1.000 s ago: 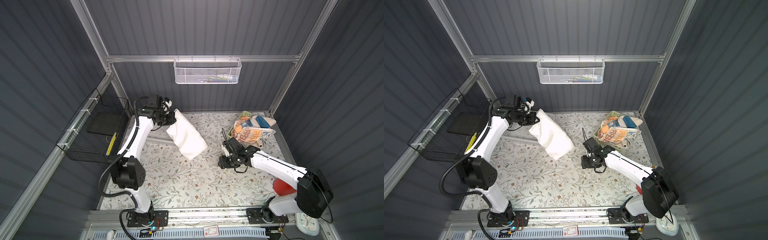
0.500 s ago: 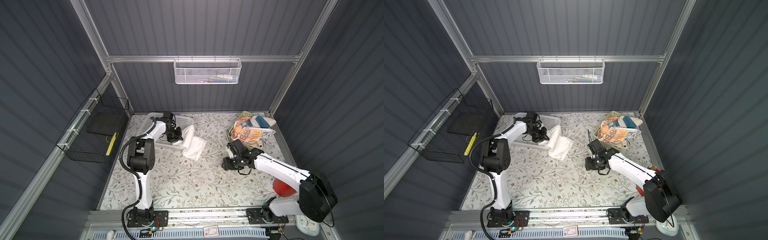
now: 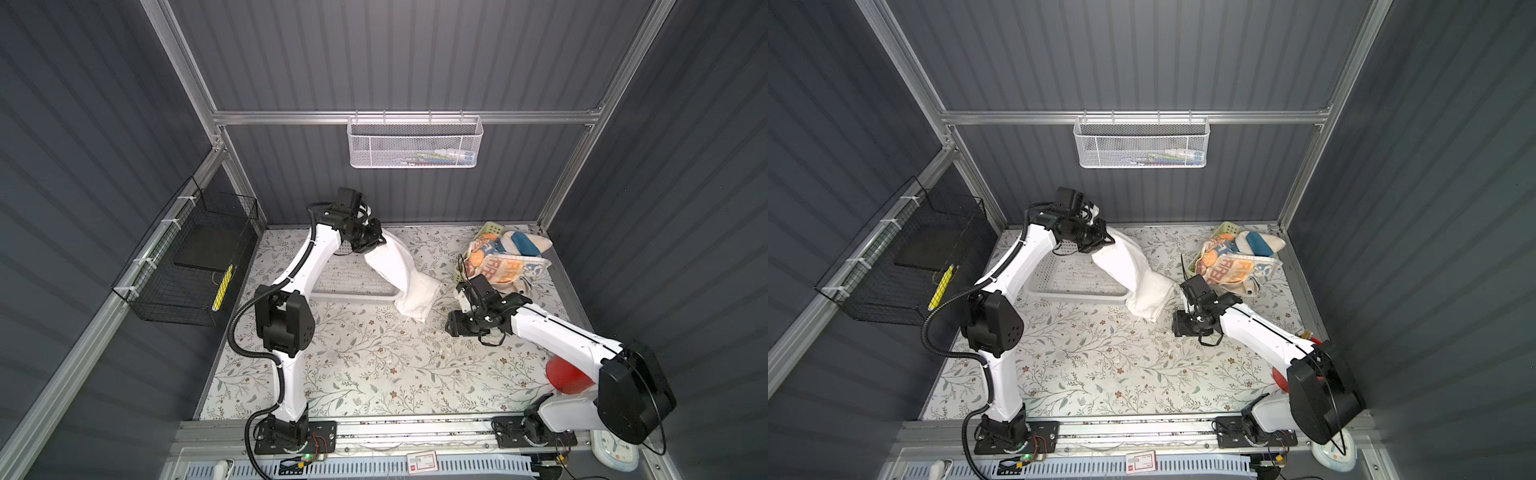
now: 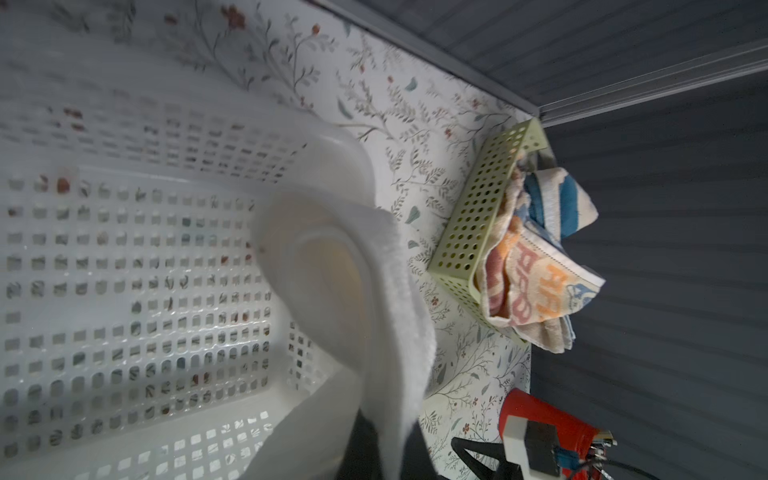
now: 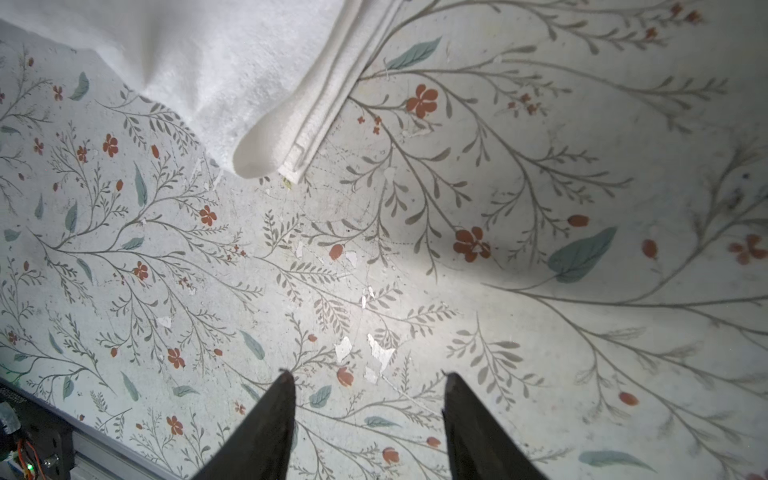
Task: Fold and stack the towels
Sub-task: 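Grasp the folded towel end with the left gripper and lift it toward the white basket, then lower the white towel into the white basket with the left gripper and release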
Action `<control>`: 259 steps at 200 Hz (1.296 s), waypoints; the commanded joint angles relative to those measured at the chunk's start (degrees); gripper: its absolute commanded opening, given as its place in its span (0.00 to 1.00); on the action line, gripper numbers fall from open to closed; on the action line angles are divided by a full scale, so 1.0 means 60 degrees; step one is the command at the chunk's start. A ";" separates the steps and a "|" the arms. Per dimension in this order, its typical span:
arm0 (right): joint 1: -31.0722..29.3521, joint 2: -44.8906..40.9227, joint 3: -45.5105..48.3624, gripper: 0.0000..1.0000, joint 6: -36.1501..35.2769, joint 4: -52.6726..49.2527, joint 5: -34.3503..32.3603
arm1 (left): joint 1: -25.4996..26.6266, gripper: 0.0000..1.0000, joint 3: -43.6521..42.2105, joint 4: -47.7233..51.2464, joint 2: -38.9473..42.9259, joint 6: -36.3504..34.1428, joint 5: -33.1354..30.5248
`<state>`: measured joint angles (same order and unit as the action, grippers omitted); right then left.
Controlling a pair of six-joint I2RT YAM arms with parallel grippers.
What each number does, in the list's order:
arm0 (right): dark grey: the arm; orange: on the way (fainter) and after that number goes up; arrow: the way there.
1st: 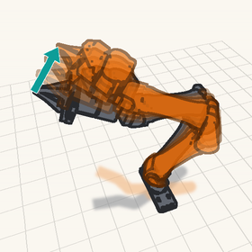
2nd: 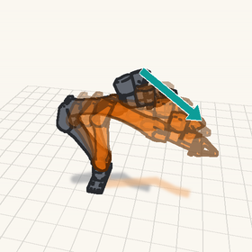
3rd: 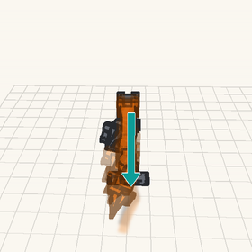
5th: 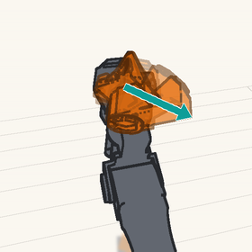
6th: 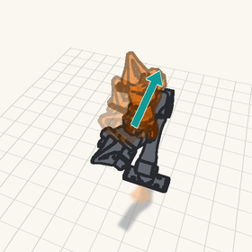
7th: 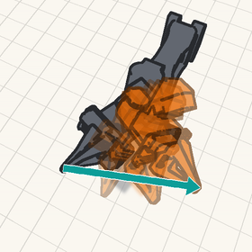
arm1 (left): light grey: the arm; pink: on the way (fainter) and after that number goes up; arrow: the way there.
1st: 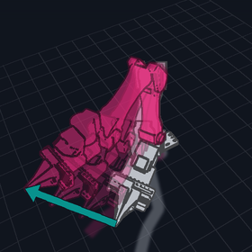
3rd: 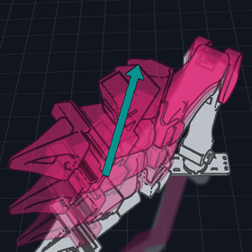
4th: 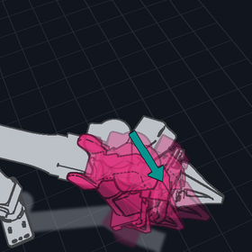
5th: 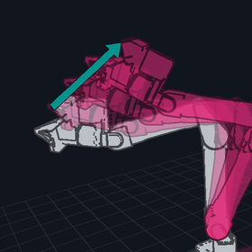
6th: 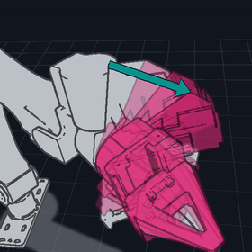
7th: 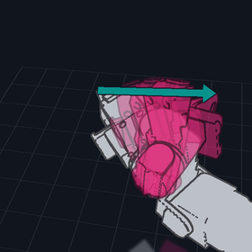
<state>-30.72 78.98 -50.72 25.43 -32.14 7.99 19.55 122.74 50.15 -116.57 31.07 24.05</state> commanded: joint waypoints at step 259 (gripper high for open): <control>-0.0532 0.4289 -0.5334 0.56 0.1004 -0.0147 0.2542 | -0.3097 0.00 0.2181 0.3081 -0.3758 -0.4482 -0.3787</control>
<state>-33.39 103.50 -81.01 30.70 -32.14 21.47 1.15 137.08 69.63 -140.42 6.98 9.10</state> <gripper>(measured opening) 0.564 0.066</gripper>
